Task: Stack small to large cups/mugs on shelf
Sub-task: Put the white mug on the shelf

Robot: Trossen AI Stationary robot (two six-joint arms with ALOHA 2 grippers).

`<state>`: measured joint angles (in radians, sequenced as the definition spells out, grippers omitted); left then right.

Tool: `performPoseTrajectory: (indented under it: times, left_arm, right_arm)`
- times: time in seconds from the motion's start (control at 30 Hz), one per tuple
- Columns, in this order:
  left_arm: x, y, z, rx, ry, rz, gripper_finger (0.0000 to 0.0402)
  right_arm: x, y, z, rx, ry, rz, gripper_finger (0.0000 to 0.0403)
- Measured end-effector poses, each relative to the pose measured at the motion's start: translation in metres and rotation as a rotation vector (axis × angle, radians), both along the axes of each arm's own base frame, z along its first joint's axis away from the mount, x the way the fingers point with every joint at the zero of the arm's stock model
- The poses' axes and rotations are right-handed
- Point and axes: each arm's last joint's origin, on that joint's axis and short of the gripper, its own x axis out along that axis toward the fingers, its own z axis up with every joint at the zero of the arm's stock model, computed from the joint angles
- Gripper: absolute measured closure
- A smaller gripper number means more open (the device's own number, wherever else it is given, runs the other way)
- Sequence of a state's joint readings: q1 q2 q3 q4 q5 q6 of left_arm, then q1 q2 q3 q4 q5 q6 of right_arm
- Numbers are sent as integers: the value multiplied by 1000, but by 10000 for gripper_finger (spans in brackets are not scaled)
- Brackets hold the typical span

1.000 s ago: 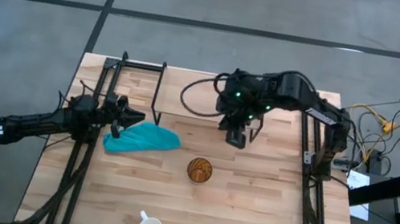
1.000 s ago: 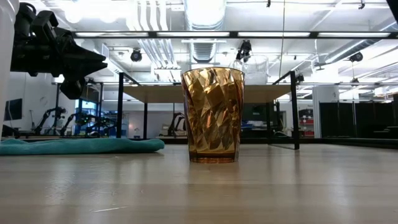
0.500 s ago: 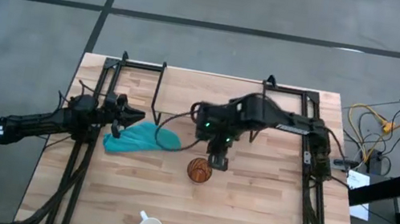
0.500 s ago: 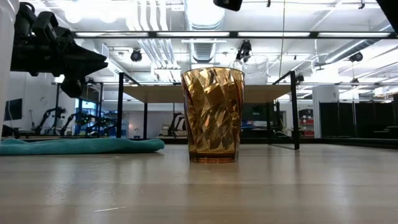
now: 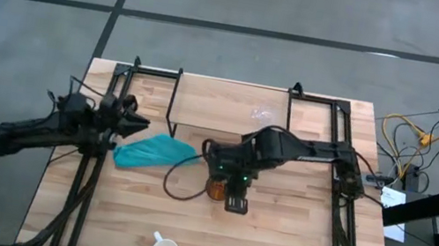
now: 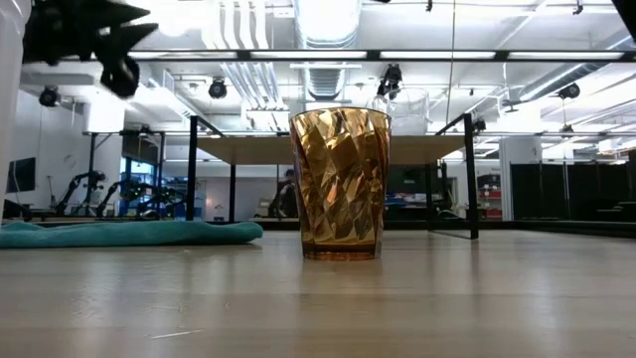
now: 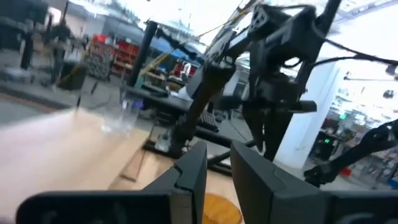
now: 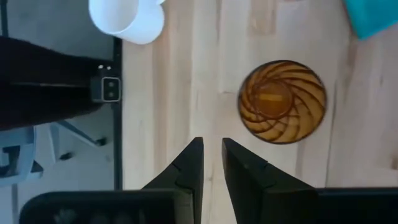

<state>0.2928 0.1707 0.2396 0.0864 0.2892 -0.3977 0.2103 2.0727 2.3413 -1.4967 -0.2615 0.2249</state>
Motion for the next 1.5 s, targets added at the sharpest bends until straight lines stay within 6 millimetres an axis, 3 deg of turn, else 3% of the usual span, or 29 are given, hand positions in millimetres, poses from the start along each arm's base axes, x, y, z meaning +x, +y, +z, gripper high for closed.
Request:
performPoseTrajectory:
  times: [0.3, 0.53, 0.77, 0.9, 1.27, 1.5]
  left_arm:
    - [14, 4, 36, 104, 231, -8, 343]
    - [30, 6, 72, 218, 235, -98, 343]
    - [53, 9, 102, 325, 266, -207, 343]
    - [70, 9, 111, 376, 284, -281, 343]
    - [104, 10, 126, 314, 303, -355, 343]
    - [112, 12, 134, 317, 292, -359, 343]
  right_arm:
    - [3, 5, -2, 4, -13, 8, 349]
    - [12, 8, -8, 10, -33, 2, 349]
    - [19, 9, -7, 51, -62, -114, 349]
    - [20, 8, -7, 33, -65, -170, 349]
    - [19, 8, -7, 30, -64, -167, 349]
    - [5, 5, 14, 40, -118, -149, 349]
